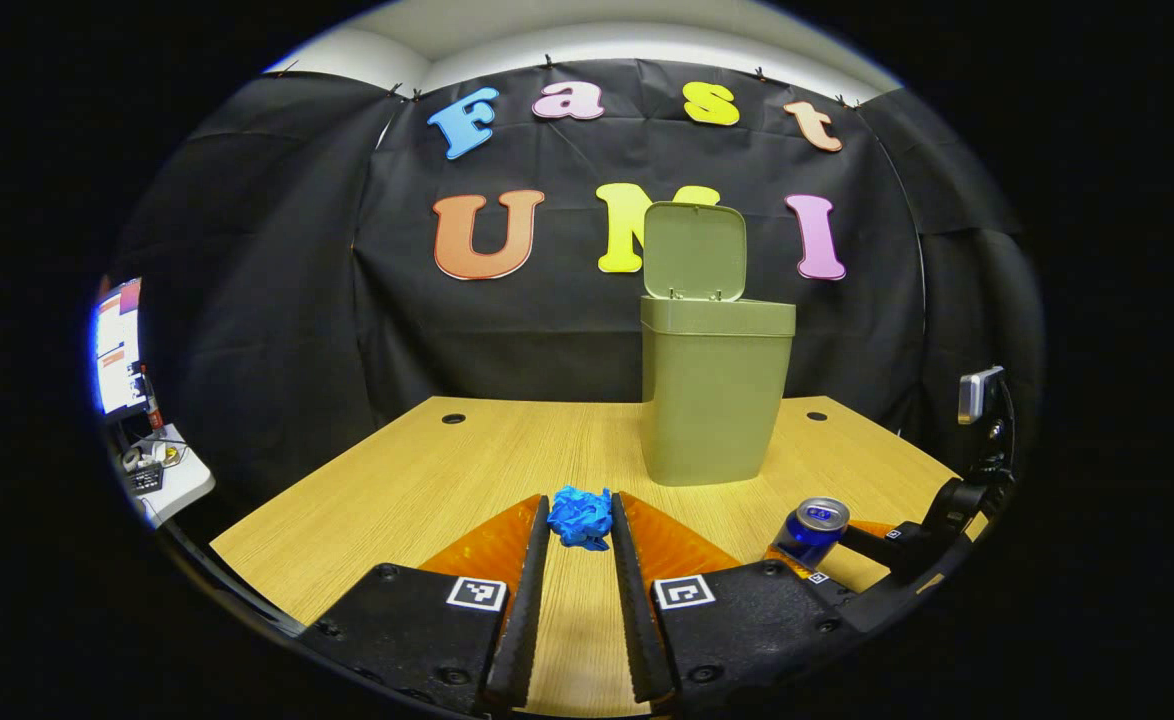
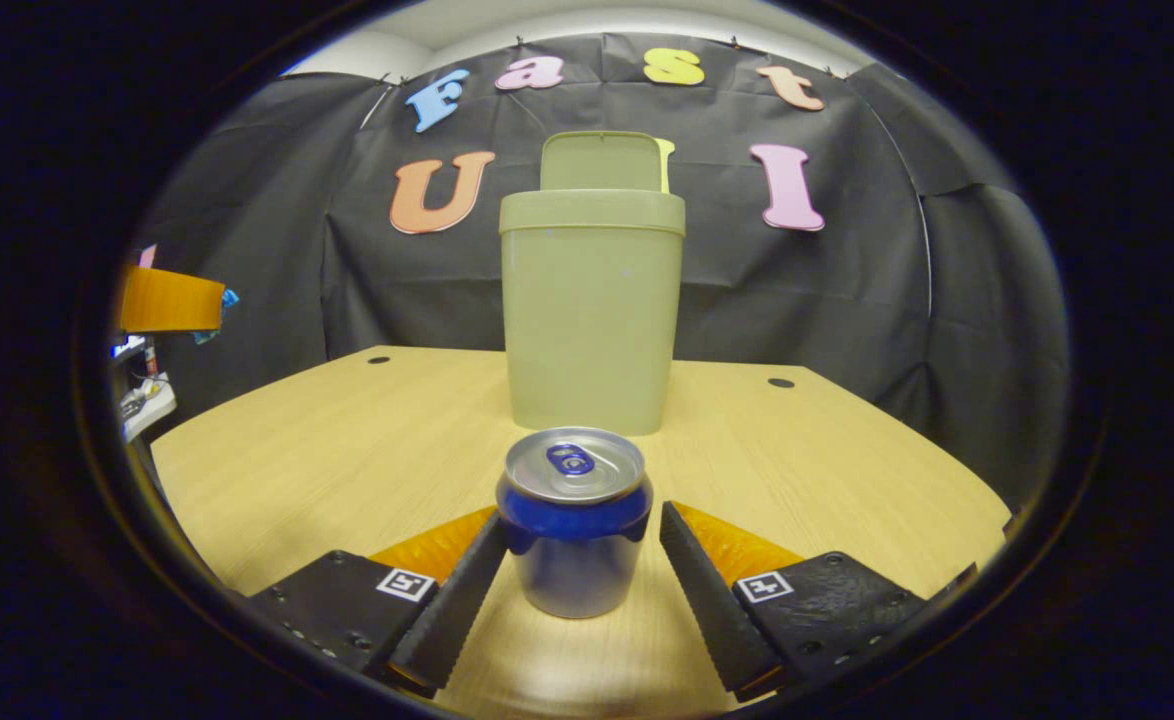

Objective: Press the lid of the desktop garbage bin to open it, pick up the crumpled paper on the desktop and throw it into the bin, then pick up the pop can on the desktop and drop it into the bin, and finally close the garbage bin lid.

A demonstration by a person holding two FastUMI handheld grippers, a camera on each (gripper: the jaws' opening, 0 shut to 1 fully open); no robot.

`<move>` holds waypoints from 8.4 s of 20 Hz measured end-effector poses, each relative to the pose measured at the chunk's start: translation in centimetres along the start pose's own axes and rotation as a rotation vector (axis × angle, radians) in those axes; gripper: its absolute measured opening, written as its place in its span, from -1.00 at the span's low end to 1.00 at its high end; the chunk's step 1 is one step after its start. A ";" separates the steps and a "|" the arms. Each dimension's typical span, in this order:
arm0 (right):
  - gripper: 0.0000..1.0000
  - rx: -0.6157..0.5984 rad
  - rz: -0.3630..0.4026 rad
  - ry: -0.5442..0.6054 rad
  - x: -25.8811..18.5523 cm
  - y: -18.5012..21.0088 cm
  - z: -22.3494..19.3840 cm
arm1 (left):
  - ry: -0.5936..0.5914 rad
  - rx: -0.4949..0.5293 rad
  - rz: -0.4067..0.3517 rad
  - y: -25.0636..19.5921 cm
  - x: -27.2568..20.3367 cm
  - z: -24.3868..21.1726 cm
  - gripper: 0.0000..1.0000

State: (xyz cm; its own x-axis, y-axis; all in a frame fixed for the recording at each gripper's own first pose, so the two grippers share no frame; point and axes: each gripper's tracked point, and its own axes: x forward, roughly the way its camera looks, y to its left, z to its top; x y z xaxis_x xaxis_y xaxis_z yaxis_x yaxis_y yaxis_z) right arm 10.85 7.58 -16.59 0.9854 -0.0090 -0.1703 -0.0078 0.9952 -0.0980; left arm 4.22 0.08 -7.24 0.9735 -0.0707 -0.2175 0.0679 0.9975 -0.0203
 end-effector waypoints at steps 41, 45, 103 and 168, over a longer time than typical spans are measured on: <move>0.61 0.062 0.036 -0.067 -4.0 -10.6 6.1 | -0.295 0.038 -0.176 -15.8 24.6 30.1 -0.21; 0.63 0.063 0.044 -0.061 -4.1 -10.5 6.0 | -0.244 0.041 -0.198 -17.1 26.8 29.8 -0.22; 0.63 -0.023 -0.011 -0.246 -5.7 -4.5 35.1 | -0.140 -0.068 -0.107 0.5 2.4 6.2 0.95; 0.87 -0.041 -0.059 -0.120 21.8 -1.3 54.3 | -0.029 -0.095 -0.105 1.6 7.9 1.8 0.96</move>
State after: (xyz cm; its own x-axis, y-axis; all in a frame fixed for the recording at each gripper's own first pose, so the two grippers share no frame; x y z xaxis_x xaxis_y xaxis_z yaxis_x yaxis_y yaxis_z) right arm 41.62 11.43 33.03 0.9976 -0.0533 -0.0452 0.0462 0.9883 -0.1451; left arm 12.41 1.08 -7.22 0.9681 -0.1732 -0.1812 0.1501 0.9795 -0.1342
